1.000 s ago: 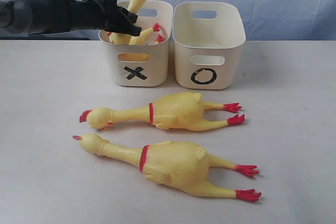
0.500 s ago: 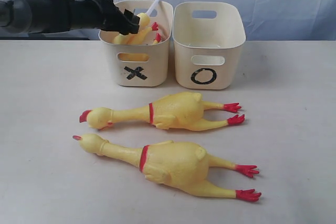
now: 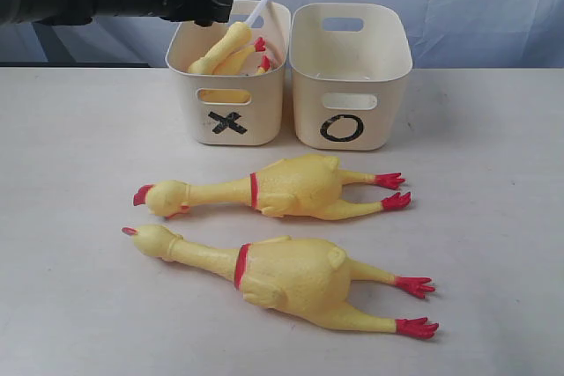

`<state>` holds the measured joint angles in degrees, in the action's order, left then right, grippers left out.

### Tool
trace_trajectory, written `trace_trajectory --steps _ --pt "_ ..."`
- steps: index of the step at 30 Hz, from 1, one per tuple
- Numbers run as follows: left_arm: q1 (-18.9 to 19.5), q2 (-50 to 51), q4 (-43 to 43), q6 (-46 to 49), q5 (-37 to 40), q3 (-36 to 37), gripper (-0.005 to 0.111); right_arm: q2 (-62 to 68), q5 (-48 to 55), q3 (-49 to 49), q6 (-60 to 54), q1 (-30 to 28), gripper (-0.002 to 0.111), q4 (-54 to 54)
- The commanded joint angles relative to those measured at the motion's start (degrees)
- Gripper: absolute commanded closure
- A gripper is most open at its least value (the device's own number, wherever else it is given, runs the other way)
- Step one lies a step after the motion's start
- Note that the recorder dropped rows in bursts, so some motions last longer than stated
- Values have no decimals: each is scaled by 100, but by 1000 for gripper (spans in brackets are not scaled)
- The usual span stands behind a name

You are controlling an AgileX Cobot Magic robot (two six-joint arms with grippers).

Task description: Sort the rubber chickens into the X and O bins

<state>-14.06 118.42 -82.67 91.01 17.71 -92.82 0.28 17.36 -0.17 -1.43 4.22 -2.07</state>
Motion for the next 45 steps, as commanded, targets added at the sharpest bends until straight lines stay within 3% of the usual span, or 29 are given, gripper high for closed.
trace_trajectory --steps 1,5,7,18,26,35,45 --pt "21 -348 2311 -1682 570 -15 70 -28 -69 17 -2 -20 108 12" --pt "21 -633 4100 -3086 1169 -15 99 -28 -69 17 -2 -20 108 12" --pt "21 -754 4625 -3573 1487 -15 107 -28 -69 17 -2 -20 108 12" --pt "147 -1413 5009 -4207 2850 -15 107 -28 -69 17 -2 -20 108 12" --pt "147 -2068 6087 -5235 3270 161 107 -28 -69 17 -2 -20 108 12" --pt "147 -3388 6225 -5304 3080 1482 107 -28 -69 17 -2 -20 108 12" --pt "147 -5475 6156 -5375 2310 3334 107 -28 -69 17 -2 -20 108 0"
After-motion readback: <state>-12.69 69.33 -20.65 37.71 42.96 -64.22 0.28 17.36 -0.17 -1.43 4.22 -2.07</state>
